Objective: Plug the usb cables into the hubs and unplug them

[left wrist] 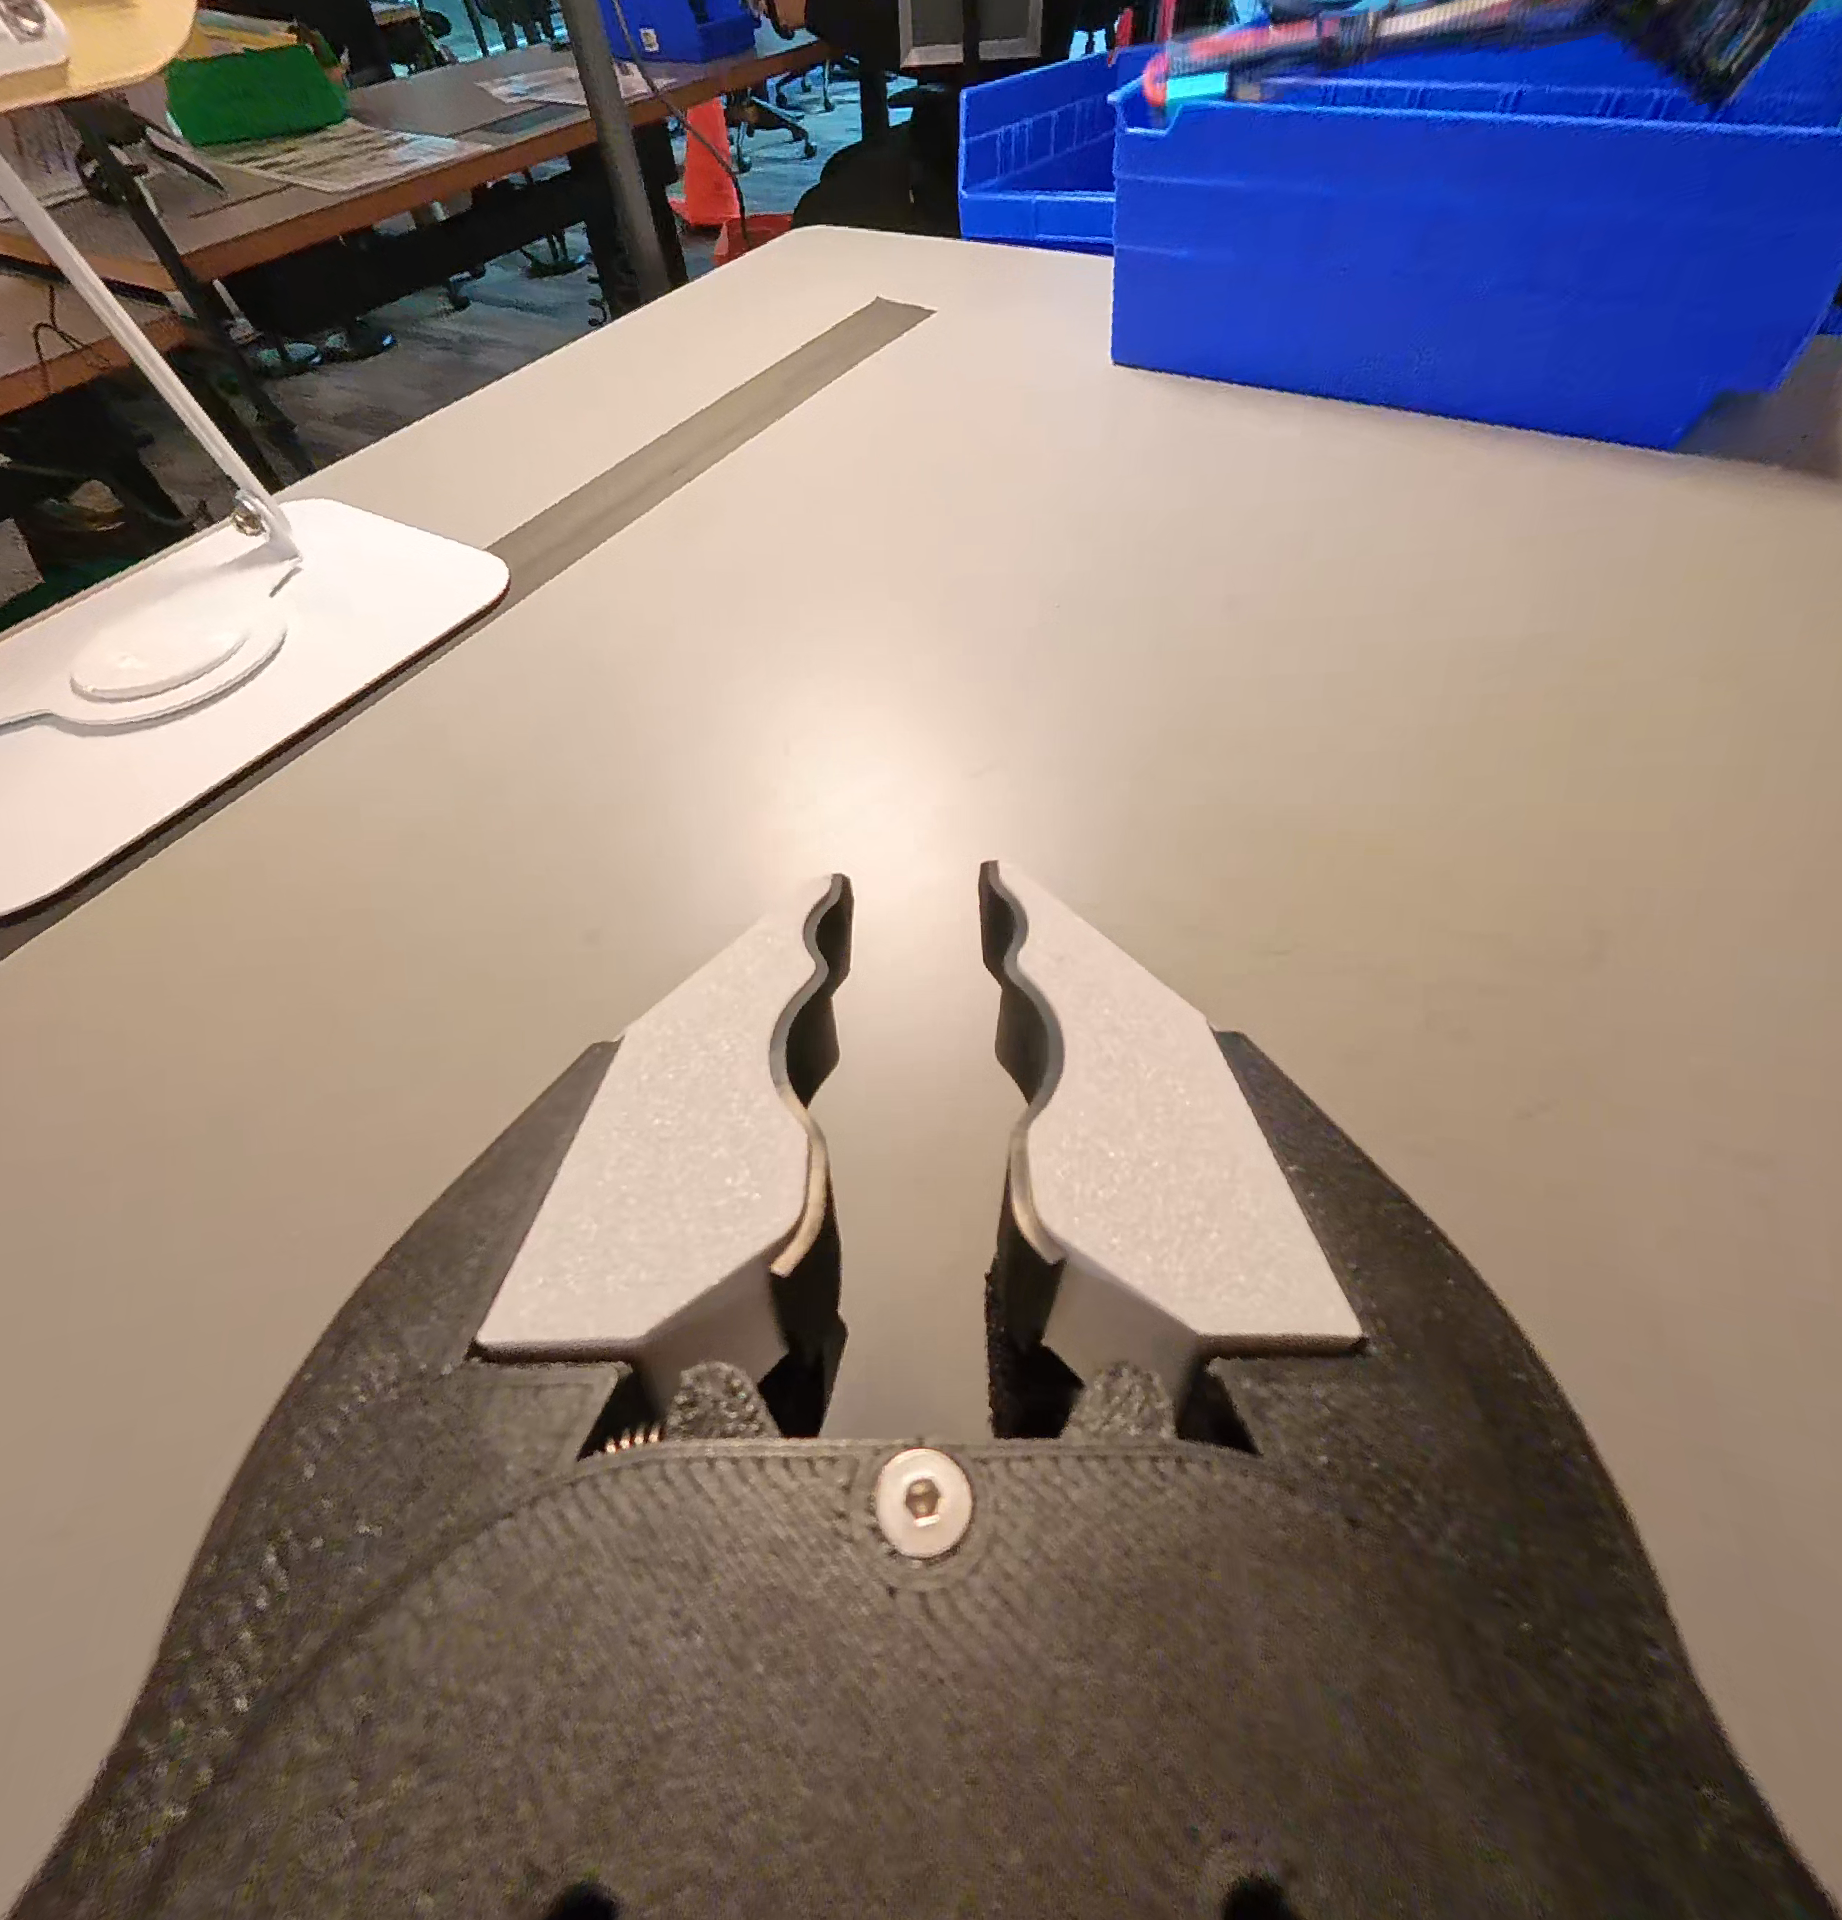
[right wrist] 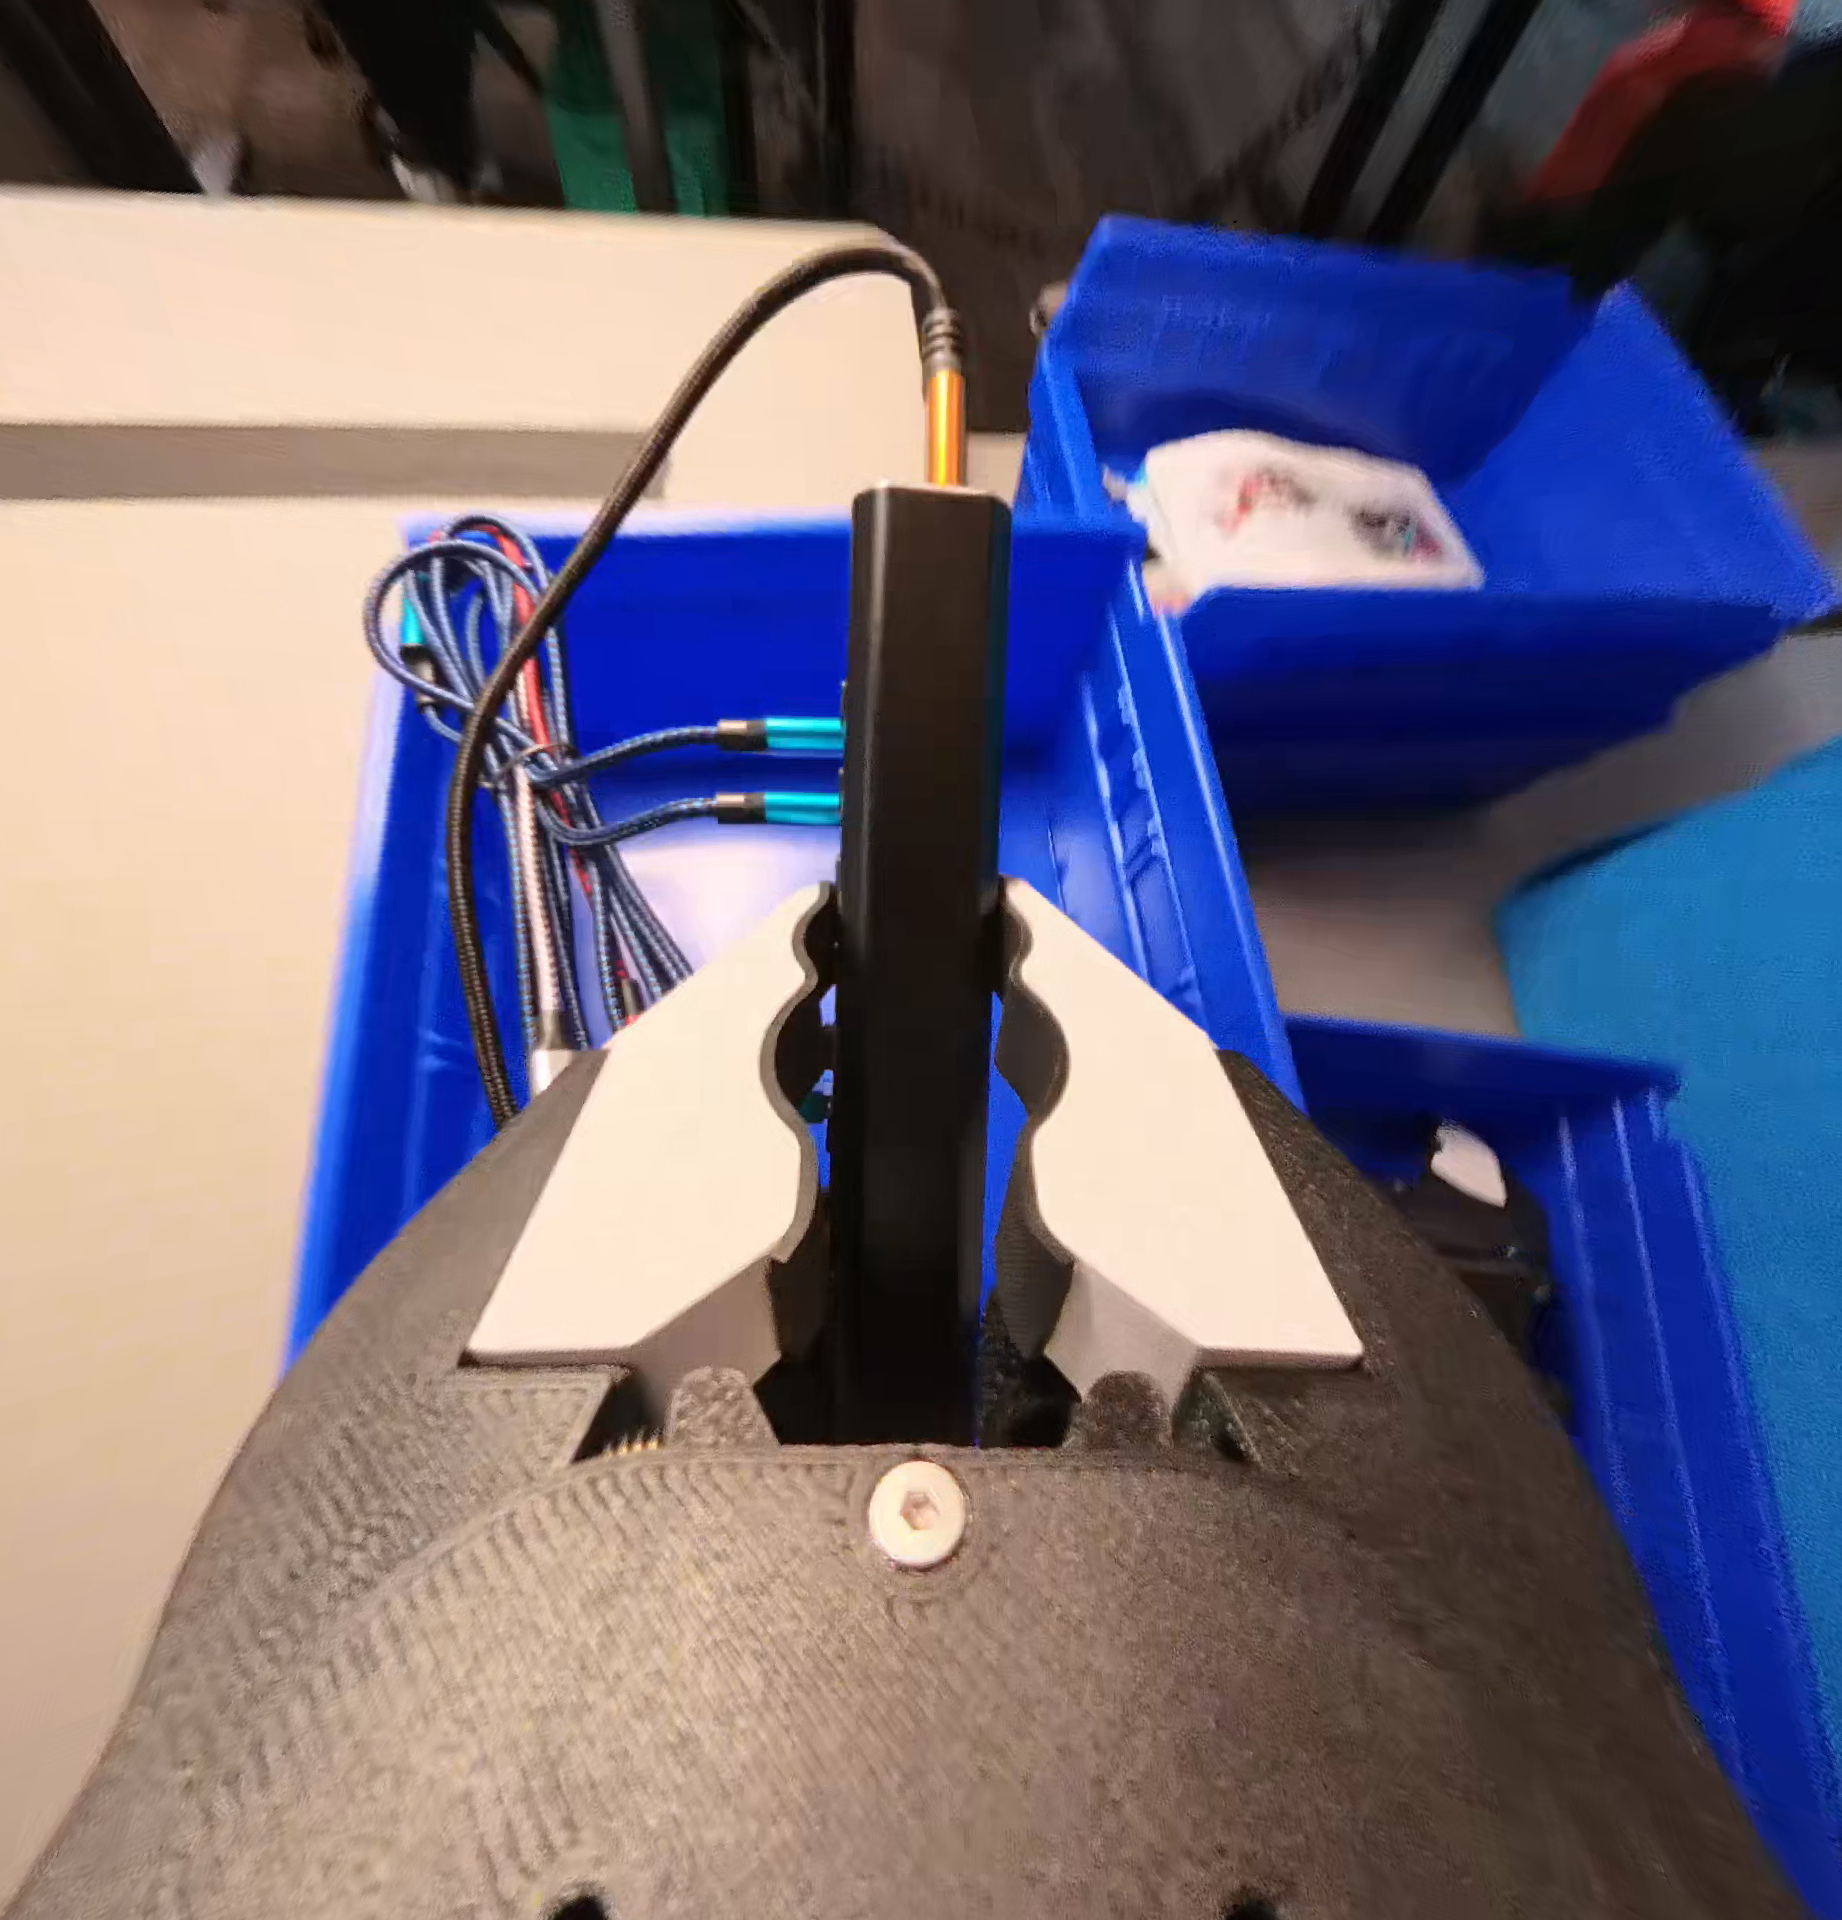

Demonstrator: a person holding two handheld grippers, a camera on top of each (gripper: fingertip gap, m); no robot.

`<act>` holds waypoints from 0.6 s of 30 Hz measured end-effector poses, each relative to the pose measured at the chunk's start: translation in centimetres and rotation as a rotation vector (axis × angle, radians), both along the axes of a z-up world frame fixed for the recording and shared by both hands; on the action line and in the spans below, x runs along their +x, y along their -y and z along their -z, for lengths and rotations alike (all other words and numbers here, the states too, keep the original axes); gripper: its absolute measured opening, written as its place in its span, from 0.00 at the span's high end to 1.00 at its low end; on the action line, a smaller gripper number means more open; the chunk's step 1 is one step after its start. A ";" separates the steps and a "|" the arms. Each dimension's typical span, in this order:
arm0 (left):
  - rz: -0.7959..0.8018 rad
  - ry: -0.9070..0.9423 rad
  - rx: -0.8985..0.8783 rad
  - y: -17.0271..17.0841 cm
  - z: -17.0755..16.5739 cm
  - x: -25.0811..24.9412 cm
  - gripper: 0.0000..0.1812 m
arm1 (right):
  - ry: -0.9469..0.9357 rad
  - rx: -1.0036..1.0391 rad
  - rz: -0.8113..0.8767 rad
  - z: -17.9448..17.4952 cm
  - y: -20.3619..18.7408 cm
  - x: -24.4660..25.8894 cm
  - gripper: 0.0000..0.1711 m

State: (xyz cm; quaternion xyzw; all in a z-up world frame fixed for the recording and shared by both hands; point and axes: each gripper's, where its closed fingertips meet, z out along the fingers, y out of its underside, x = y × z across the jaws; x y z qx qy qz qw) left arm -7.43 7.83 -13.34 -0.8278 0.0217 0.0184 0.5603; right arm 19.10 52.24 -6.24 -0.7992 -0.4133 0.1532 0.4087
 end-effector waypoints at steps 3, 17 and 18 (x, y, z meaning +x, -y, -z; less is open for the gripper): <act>0.003 -0.007 -0.005 -0.1 0.3 0.2 0.85 | 0.077 -0.054 0.016 4.5 0.2 1.1 0.84; 0.039 0.009 -0.026 -0.2 1.0 0.8 0.85 | 0.063 0.097 -0.045 1.2 2.2 -0.1 0.81; 0.042 0.011 -0.023 -0.2 0.9 0.9 0.85 | 0.027 0.111 -0.102 -0.3 3.8 -1.3 0.82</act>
